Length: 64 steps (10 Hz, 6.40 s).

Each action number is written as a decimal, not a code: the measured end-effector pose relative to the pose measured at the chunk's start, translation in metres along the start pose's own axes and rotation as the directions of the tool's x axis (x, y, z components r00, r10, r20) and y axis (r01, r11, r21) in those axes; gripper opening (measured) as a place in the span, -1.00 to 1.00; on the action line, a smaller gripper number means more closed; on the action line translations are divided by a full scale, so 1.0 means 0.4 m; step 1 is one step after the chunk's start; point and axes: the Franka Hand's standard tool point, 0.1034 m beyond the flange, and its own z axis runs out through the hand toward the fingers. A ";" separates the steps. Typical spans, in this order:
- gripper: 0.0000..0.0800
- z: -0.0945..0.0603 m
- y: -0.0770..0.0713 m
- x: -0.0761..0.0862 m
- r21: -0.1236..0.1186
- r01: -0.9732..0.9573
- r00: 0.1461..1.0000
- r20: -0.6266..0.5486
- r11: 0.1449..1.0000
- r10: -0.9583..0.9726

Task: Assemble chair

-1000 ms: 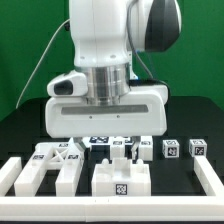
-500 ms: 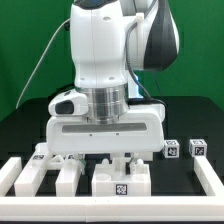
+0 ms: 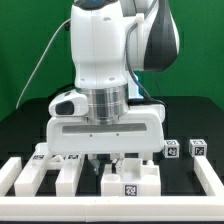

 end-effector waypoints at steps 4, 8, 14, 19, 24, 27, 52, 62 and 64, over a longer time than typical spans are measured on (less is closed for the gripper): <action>-0.93 0.000 0.000 0.000 0.000 0.000 1.000 0.000 1.000 0.000; -0.93 0.000 0.000 0.000 0.000 0.000 1.000 0.000 1.000 0.000; -0.93 -0.023 -0.120 0.092 0.010 0.033 0.999 -0.015 0.999 -0.033; -0.93 -0.008 -0.184 0.097 0.007 0.035 0.999 -0.017 0.999 -0.034; -0.27 0.000 -0.182 0.100 0.007 0.054 0.998 -0.021 0.999 -0.054; 0.47 0.000 -0.182 0.100 0.007 0.054 0.998 -0.021 0.999 -0.054; 0.62 -0.057 -0.182 -0.215 -0.015 0.019 0.546 0.838 1.000 0.003; 0.62 0.007 -0.220 -0.298 -0.035 0.022 0.531 0.847 0.999 0.018; 0.62 0.018 -0.221 -0.303 -0.035 0.023 0.527 0.850 0.999 0.017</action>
Offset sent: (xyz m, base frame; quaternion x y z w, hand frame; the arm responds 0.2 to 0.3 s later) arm 0.0000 0.0000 0.0000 0.0000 0.0000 0.0000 1.0000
